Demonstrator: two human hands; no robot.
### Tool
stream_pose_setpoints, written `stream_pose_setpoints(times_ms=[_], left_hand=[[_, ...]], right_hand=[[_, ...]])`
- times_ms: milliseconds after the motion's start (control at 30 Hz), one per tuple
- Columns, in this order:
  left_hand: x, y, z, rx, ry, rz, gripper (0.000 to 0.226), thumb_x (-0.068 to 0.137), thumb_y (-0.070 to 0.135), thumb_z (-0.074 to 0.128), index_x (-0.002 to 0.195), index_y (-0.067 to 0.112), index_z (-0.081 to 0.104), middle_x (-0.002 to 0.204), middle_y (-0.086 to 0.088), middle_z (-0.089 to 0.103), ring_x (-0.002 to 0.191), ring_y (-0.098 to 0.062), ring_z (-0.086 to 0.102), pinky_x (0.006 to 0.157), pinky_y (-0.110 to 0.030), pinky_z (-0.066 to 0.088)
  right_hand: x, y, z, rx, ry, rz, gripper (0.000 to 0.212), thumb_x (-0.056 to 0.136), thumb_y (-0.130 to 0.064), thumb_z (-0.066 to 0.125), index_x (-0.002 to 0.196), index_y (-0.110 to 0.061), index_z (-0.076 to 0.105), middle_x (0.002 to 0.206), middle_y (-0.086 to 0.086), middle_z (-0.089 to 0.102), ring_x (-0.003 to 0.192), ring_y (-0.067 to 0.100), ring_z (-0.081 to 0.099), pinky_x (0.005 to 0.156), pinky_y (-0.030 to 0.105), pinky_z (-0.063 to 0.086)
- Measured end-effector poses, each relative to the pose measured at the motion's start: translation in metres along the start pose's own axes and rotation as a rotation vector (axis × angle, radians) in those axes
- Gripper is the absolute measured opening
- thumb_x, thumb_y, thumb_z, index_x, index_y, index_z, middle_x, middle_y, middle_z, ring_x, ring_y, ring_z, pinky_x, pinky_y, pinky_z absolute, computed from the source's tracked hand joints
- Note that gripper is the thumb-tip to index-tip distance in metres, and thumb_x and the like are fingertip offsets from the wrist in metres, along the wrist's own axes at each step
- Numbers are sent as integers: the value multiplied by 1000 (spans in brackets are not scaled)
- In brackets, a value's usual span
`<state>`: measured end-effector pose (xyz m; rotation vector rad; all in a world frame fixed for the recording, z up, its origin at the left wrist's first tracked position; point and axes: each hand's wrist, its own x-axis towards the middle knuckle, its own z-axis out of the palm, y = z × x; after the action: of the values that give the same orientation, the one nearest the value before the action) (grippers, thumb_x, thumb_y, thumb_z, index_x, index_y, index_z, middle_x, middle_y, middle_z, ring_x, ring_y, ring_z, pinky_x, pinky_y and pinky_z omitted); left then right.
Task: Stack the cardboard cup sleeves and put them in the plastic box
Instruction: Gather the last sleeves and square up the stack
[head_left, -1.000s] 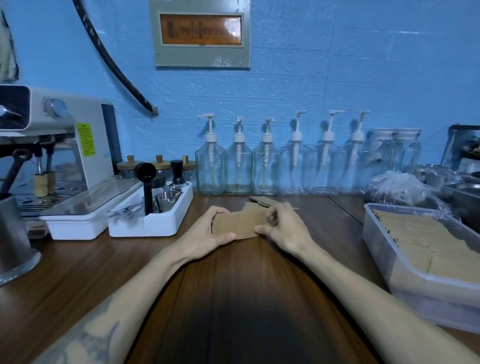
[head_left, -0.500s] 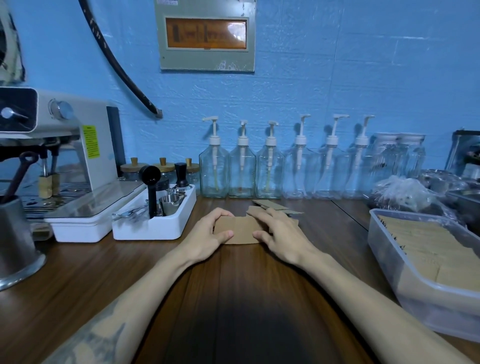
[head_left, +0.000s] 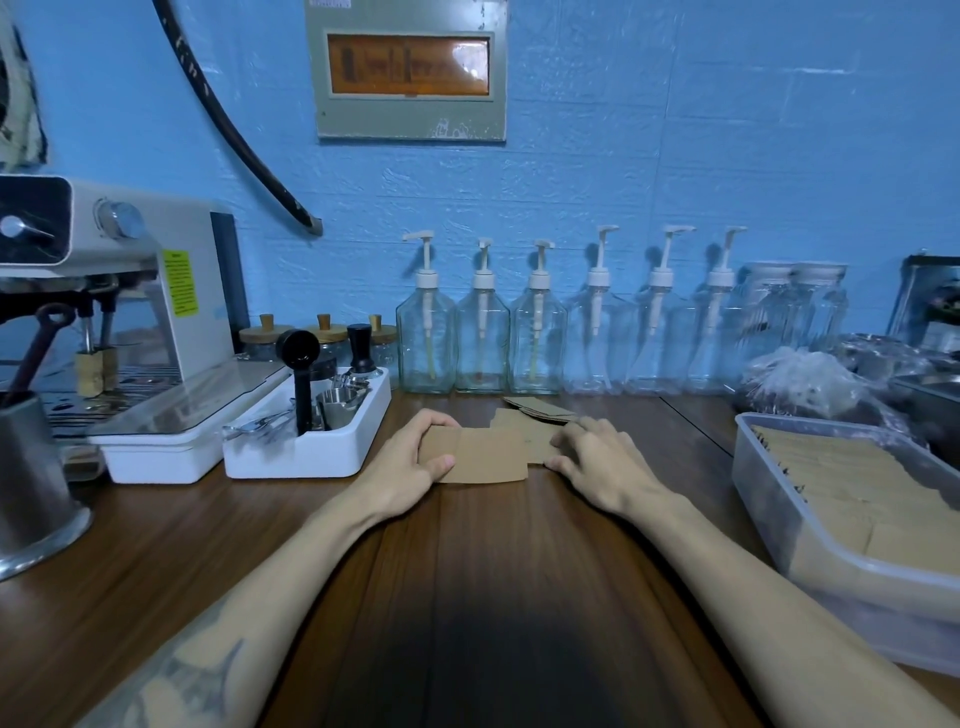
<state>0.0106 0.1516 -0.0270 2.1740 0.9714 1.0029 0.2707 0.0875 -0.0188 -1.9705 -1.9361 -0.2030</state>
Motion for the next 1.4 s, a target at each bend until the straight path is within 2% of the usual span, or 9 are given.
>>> stream_pose_setpoints(times_ms=[233,467,733,833,933,1067,1167,1300,1400], left_hand=[[-2,3,3,-8,-44,-6,32,93,10,63,114,31,52,111,11,57,104,-8,55,95,-33,48],[-2,3,3,-8,-39,-21,33,92,11,63,114,32,51,112,10,57,107,-12,55,92,-30,48],[-2,3,6,-2,-49,-9,36,90,11,67,114,32,50,112,10,56,104,-12,55,90,-31,48],[-2,3,6,-1,-45,-12,36,90,12,67,115,31,50,112,10,56,104,-13,55,91,-32,49],[-2,4,6,-2,-41,-15,35,91,13,67,115,31,50,112,10,56,103,-13,55,90,-31,48],[-2,5,7,-2,-39,-18,34,91,12,66,116,29,50,111,10,56,105,-15,55,91,-32,47],[-2,6,7,-4,-44,-27,36,91,12,67,117,29,49,112,10,56,106,-16,55,93,-35,49],[-3,9,8,-52,-83,-48,45,87,9,71,121,26,47,111,9,56,106,-16,56,93,-33,50],[-4,10,9,-116,-126,-75,57,81,12,79,124,25,45,113,5,57,107,-14,57,92,-29,51]], right_hand=[[3,-2,0,37,39,-14,40,92,-35,61,129,-25,49,124,1,48,119,23,46,97,39,38],[4,-3,4,17,-32,11,49,96,-43,53,139,-22,45,141,3,45,131,26,39,104,42,34],[7,-8,-5,234,17,94,69,77,-41,79,138,-25,49,113,-1,37,119,25,41,101,41,34],[8,-9,-7,350,50,138,42,86,-32,72,125,-23,61,107,0,41,112,27,50,104,44,38],[9,-11,-12,465,145,194,6,87,-32,71,91,-28,70,94,-11,58,102,19,58,97,41,45],[11,-9,-23,693,377,331,13,81,-28,76,71,-31,68,77,-14,70,89,16,65,89,38,51],[8,-12,-30,923,446,302,22,85,-6,71,93,-25,62,69,-7,67,79,11,64,89,32,51],[-1,-24,-35,1215,215,161,84,84,18,59,147,-26,26,70,-1,61,57,8,63,71,36,59],[-6,-33,-27,1211,51,150,86,84,20,59,147,-31,30,75,0,64,54,8,64,77,43,61]])
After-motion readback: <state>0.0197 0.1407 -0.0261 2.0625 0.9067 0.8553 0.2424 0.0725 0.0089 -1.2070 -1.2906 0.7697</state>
